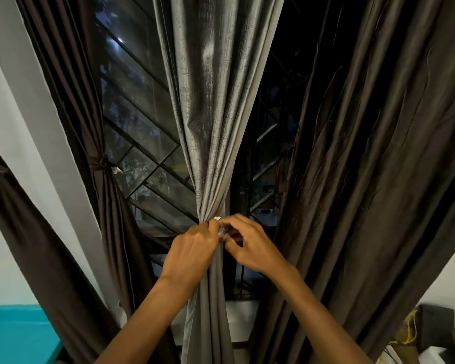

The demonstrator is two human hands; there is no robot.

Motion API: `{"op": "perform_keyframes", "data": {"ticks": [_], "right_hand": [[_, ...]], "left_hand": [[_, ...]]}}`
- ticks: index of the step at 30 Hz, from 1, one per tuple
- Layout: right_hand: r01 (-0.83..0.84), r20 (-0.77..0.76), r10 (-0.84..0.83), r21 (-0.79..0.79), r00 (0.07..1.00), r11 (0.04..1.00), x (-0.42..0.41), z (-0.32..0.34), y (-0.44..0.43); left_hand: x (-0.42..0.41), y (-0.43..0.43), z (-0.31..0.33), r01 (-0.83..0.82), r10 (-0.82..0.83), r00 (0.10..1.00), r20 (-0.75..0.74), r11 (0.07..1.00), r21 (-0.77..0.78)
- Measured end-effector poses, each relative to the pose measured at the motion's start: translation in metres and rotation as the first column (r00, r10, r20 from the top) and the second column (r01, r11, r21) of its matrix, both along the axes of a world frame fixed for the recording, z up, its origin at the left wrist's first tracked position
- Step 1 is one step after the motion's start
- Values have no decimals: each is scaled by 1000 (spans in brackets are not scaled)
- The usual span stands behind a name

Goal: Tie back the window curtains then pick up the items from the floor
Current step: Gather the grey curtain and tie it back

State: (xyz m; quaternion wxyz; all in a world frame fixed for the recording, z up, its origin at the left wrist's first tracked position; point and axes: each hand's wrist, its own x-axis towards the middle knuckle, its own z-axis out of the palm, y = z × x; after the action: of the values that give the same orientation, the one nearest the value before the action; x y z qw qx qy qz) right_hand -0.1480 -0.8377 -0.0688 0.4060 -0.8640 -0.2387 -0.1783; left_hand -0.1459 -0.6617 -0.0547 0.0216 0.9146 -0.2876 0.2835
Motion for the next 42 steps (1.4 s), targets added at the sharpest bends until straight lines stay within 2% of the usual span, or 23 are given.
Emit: {"op": "perform_keyframes", "data": {"ticks": [4,8,21,28,35,39,42], "right_hand": [[50,74,-41,-122,996,991,4,-4,-4],[77,95,-58,-212,994,974,4,-4,-2],[287,160,-241,-423,957,859,9,2,17],[319,163,-277,-383,947,867,8,-4,23],[268,153,-225,-386,962,883,5,-3,21],[184,81,-167,-344,983,921,-3,1,19],[141,5,-150,-370,989,918,-6,6,18]], "left_hand": [[2,4,6,70,-97,984,-152,982,-178],[6,4,9,95,-160,959,-232,958,-270],[9,3,3,69,-140,954,-266,964,-257],[4,2,8,102,-191,942,-277,947,-305],[3,5,9,79,-163,951,-261,948,-307],[3,7,7,92,-163,958,-237,955,-283],[3,5,7,94,-164,958,-233,954,-286]]}}
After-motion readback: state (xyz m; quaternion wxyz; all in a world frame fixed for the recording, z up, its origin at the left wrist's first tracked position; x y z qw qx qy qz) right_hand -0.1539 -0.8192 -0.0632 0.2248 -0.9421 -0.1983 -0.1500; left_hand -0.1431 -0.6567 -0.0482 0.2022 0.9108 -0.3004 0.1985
